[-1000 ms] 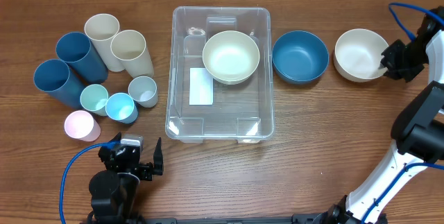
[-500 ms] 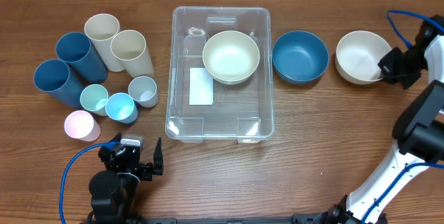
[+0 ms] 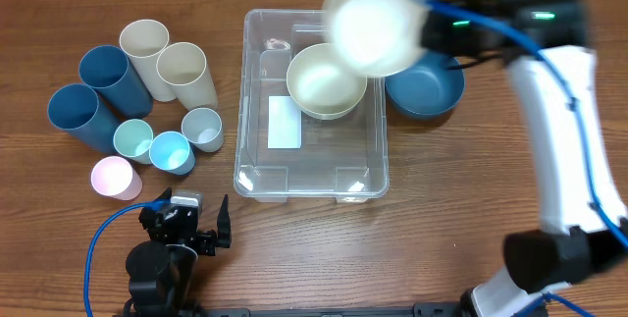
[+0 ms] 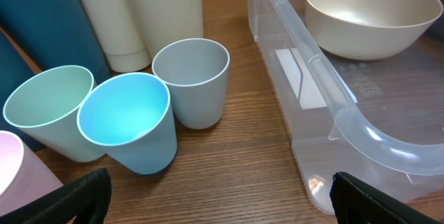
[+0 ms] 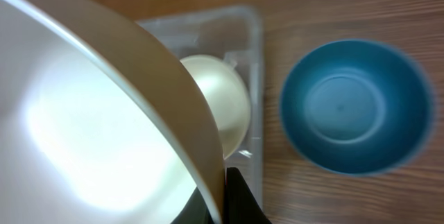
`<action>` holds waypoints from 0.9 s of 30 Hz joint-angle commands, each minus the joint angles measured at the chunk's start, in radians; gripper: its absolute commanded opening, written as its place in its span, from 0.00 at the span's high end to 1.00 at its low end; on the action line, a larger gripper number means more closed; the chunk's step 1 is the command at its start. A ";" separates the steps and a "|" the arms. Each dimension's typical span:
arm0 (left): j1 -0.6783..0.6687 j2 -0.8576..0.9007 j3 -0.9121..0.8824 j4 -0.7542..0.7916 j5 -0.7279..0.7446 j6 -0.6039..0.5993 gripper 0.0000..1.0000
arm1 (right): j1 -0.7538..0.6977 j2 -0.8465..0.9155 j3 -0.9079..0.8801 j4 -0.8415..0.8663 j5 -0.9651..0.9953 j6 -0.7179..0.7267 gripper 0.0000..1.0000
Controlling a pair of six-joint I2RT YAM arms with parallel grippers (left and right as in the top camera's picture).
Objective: Pack container
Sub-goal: 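Carry the cream bowl with the right gripper and stack it in the bin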
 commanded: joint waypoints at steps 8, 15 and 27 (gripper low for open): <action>-0.007 -0.010 -0.002 -0.002 0.004 -0.003 0.00 | 0.146 0.299 -0.015 0.052 0.109 0.046 0.96; -0.007 -0.010 -0.002 -0.002 0.005 -0.003 0.00 | 0.146 0.330 -0.010 0.087 0.048 0.008 0.60; -0.007 -0.010 -0.002 -0.002 0.004 -0.003 0.00 | -0.024 0.095 0.127 -0.009 0.098 0.018 0.46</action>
